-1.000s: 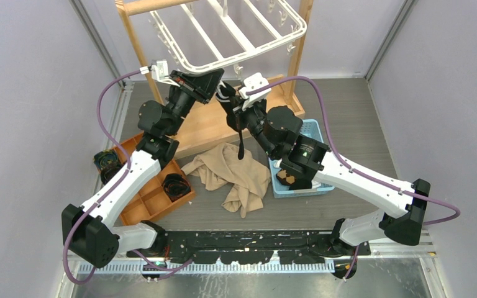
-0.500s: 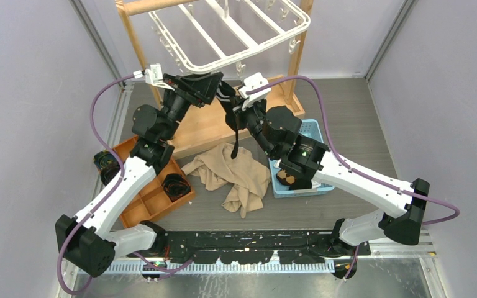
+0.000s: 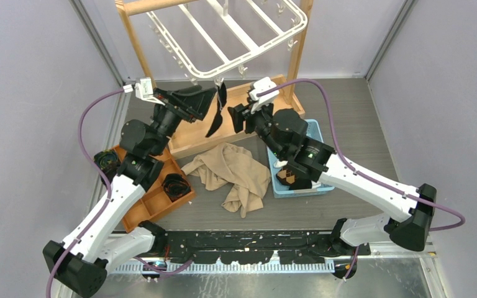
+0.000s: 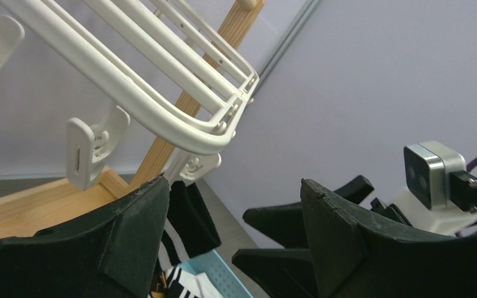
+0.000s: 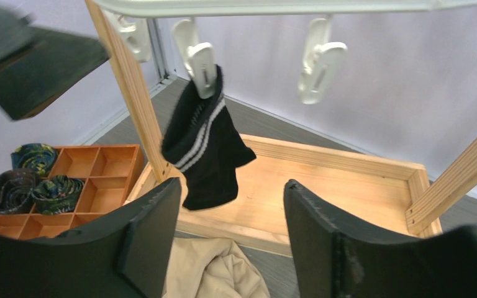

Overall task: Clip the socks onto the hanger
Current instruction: Clamp the sock onto the hanger, then pick up the sock from the bin.

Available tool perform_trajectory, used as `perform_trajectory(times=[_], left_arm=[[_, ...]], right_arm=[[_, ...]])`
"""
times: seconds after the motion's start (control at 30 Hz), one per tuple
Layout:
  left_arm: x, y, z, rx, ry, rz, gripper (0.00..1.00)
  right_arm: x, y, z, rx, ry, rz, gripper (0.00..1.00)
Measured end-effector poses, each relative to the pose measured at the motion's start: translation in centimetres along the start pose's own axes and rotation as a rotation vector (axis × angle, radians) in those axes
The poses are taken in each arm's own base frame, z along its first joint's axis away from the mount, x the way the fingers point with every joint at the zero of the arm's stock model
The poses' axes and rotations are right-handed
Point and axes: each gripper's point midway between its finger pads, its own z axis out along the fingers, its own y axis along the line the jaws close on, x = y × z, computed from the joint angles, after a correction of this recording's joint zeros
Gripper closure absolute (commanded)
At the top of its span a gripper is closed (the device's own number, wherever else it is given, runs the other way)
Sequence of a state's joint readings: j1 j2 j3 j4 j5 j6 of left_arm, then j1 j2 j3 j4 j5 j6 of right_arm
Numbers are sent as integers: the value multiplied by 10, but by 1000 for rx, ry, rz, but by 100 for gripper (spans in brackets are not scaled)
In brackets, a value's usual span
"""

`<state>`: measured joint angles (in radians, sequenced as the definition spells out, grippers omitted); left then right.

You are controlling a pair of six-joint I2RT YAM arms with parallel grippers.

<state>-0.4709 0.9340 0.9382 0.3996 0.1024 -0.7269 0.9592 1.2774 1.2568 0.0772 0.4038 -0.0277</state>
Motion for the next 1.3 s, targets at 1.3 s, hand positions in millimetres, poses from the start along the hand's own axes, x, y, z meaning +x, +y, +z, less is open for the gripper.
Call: perform_trajectory(times=[1.3], left_arm=[[118, 76, -100, -215, 421, 94, 0]], right_arm=[[253, -156, -82, 504, 715, 316, 26]])
